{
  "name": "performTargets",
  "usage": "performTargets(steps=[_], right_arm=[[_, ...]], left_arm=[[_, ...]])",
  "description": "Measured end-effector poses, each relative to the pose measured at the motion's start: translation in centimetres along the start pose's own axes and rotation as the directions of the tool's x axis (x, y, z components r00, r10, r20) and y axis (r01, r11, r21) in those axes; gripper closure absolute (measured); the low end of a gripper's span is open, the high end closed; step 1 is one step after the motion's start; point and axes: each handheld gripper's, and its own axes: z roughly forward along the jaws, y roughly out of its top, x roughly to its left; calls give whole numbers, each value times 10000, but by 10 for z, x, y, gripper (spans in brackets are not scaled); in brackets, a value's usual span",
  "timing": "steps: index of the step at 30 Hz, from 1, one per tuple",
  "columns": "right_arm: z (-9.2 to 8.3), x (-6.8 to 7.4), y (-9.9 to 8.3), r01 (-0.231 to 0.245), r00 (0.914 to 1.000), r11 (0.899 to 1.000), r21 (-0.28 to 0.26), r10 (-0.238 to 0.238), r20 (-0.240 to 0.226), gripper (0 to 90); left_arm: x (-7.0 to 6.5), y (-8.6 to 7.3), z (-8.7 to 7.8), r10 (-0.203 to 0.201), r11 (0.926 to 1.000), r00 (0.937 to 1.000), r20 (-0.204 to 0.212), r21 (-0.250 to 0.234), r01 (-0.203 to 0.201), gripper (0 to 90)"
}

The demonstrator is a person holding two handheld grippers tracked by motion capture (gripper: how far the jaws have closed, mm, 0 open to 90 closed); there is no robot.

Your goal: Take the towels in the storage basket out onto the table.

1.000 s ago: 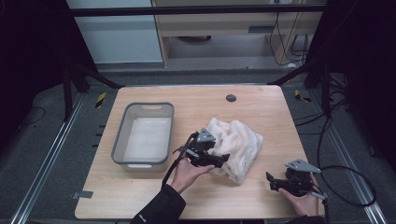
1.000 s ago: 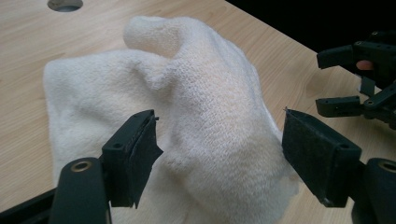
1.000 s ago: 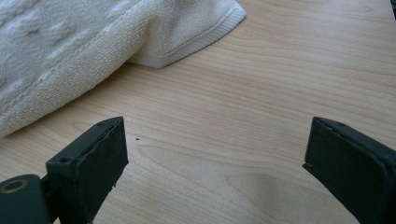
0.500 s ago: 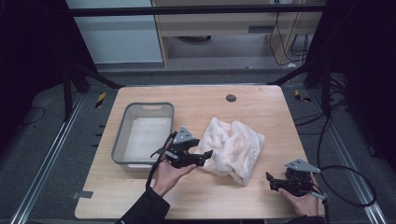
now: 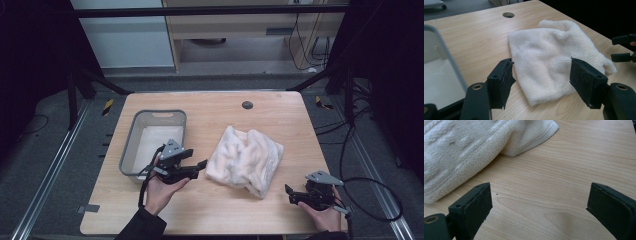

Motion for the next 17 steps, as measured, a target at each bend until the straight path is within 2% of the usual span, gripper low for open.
performTargets(steps=[7, 17], right_arm=[[0, 0, 0, -34, 10000, 10000, 29, 34, -16, 54], [0, -1, -1, -143, 9999, 9999, -37, 143, -9, 55]], left_arm=[[19, -14, -26, -410, 9986, 9973, -608, -357, 389, 351], [37, -32, -54, -756, 9958, 9907, -1135, -605, 691, 355]])
